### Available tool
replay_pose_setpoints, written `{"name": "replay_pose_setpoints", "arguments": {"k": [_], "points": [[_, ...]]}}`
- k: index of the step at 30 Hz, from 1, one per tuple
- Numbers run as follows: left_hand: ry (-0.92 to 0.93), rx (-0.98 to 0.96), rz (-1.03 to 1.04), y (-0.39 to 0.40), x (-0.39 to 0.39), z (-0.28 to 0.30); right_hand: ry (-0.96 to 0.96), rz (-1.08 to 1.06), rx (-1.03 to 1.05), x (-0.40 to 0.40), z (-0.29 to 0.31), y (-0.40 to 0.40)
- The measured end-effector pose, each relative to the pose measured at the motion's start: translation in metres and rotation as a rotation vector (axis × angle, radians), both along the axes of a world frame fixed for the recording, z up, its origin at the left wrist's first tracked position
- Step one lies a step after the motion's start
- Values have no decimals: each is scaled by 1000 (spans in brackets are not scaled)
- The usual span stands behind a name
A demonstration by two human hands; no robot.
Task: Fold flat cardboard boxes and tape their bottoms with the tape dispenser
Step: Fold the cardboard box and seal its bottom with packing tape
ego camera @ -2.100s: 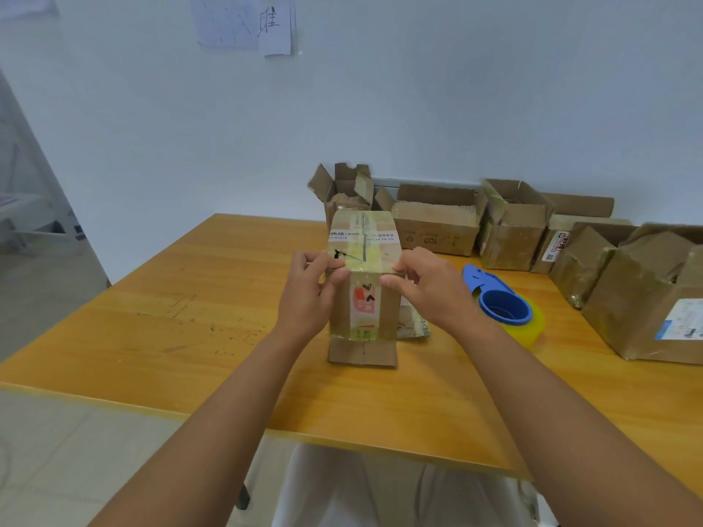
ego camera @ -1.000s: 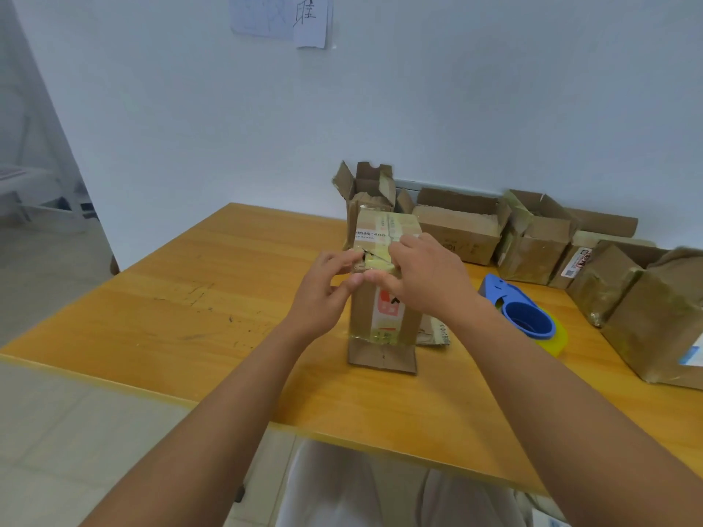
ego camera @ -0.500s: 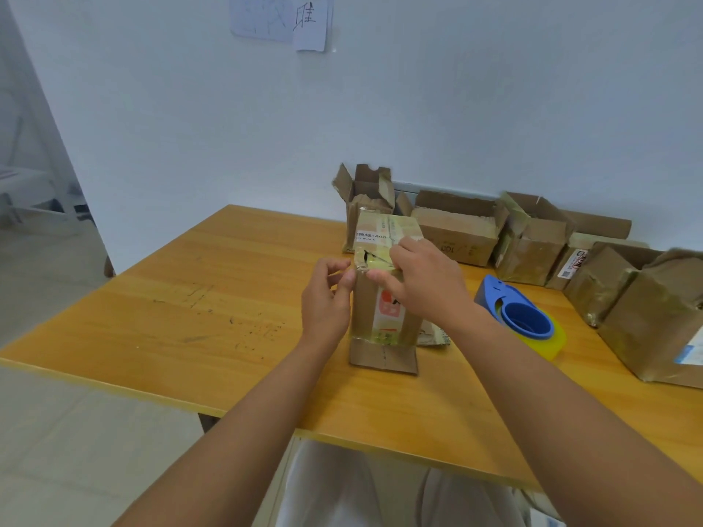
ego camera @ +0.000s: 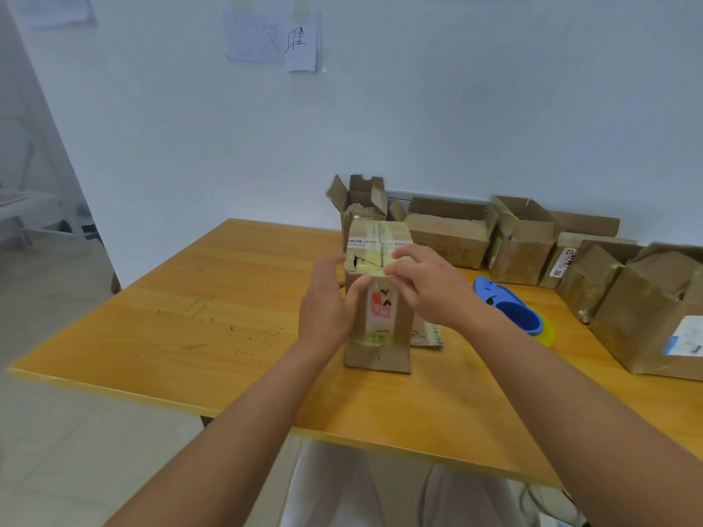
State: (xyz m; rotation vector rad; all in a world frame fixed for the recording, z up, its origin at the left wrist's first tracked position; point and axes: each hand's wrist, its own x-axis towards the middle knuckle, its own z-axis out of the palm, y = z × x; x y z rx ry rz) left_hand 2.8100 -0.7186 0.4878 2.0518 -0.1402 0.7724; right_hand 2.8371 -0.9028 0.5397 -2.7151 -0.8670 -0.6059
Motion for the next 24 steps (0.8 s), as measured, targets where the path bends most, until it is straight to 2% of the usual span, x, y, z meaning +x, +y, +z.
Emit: {"name": "replay_pose_setpoints", "arguments": {"k": [3, 12, 16, 21, 24], "points": [[-77, 271, -7, 4, 6, 8, 68, -9, 0, -3, -3, -8], [-41, 526, 18, 6, 4, 16, 17, -79, 115, -7, -18, -8], [-26, 547, 50, 4, 4, 17, 31, -84, 65, -4, -17, -16], [-5, 544, 38, -4, 0, 13, 32, -95, 176, -6, -25, -16], [5, 556, 49, -5, -1, 17, 43, -75, 175, -4, -25, -17]]}}
